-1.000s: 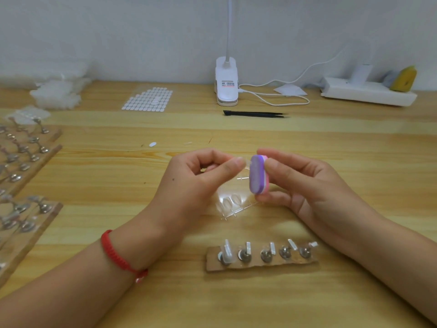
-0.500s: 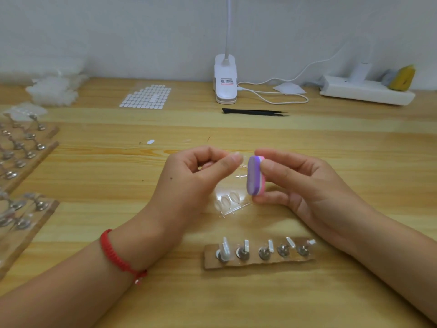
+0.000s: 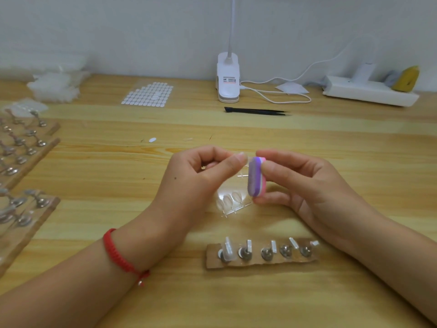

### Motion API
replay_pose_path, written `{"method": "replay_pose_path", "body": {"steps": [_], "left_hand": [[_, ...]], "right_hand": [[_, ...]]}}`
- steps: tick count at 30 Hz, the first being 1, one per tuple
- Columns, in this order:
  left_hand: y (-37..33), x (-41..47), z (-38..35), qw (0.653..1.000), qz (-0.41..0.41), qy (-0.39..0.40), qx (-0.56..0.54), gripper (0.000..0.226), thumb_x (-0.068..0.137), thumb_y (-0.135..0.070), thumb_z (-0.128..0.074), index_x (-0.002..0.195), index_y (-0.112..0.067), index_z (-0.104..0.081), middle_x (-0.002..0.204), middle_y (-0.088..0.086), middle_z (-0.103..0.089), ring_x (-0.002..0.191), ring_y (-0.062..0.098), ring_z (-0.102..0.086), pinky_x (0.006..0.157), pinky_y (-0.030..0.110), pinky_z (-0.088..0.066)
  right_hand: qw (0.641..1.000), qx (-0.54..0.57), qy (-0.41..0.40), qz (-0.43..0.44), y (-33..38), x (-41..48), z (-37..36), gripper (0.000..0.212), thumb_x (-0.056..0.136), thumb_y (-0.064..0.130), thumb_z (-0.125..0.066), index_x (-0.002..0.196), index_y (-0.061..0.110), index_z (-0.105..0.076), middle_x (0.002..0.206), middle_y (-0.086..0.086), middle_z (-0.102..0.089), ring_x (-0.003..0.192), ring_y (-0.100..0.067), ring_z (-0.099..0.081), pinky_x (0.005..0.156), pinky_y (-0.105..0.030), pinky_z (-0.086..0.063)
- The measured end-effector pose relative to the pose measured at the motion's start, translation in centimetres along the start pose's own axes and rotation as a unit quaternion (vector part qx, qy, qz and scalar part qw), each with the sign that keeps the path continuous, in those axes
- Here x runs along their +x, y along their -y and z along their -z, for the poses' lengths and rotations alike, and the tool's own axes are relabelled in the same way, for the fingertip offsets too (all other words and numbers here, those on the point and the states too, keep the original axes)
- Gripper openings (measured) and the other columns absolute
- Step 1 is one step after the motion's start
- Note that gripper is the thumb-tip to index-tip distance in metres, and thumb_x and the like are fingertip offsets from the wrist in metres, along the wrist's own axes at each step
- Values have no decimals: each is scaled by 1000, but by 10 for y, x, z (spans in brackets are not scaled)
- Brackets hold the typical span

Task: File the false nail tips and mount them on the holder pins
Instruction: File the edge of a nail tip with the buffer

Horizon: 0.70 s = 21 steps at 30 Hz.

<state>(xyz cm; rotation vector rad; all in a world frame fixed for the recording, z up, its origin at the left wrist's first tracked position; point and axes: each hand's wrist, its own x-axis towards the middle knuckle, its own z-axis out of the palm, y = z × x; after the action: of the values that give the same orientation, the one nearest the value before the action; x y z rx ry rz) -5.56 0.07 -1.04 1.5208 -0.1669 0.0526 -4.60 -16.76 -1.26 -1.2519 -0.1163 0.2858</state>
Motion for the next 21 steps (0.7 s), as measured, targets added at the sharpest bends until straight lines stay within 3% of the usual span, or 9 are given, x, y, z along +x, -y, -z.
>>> {"method": "replay_pose_path", "body": {"steps": [4, 8, 11, 15, 18, 21], "left_hand": [[0, 0, -1, 1000, 4, 29, 9, 17, 66, -31, -70, 54, -20, -65, 53, 0, -30, 45, 6, -27, 46, 11, -28], [1, 1, 1, 1000, 5, -2, 5, 19, 71, -27, -70, 55, -19, -64, 51, -4, -30, 43, 4, -27, 45, 9, -28], [-1, -1, -1, 999, 4, 40, 12, 17, 66, -31, -69, 54, -20, -65, 57, 7, -30, 45, 6, -27, 45, 12, -28], [0, 0, 1, 1000, 1, 9, 2, 19, 71, -27, -69, 55, -19, -63, 54, 4, -27, 44, 5, -28, 46, 7, -30], [-1, -2, 0, 999, -1, 39, 20, 18, 67, -32, -69, 56, -19, -65, 58, 20, -25, 47, 9, -27, 46, 13, -27], [0, -1, -1, 1000, -5, 27, 15, 19, 74, -25, -70, 57, -18, -64, 56, 11, -26, 46, 6, -27, 46, 11, -29]], "right_hand": [[999, 32, -17, 6, 0, 1, 2, 29, 61, 23, -76, 88, 14, -80, 84, -7, -73, 74, -14, -71, 60, -25, -57], [1000, 4, 7, 1, 0, 0, 0, 28, 60, 23, -77, 87, 15, -80, 83, -4, -74, 69, -13, -70, 59, -24, -57], [999, 30, -12, 4, 0, 2, 3, 27, 62, 23, -76, 88, 15, -80, 85, -7, -74, 75, -14, -71, 60, -24, -57], [1000, 12, 17, -14, 2, 1, 3, 29, 60, 23, -77, 88, 16, -80, 82, -6, -73, 70, -11, -68, 58, -24, -57], [999, 36, 0, -5, 1, 3, 4, 28, 62, 23, -76, 88, 15, -80, 84, -7, -73, 73, -12, -69, 59, -24, -57], [999, 44, 0, -5, 2, 2, 5, 22, 66, 20, -73, 86, 16, -80, 82, -6, -73, 72, -12, -70, 59, -24, -57]]}}
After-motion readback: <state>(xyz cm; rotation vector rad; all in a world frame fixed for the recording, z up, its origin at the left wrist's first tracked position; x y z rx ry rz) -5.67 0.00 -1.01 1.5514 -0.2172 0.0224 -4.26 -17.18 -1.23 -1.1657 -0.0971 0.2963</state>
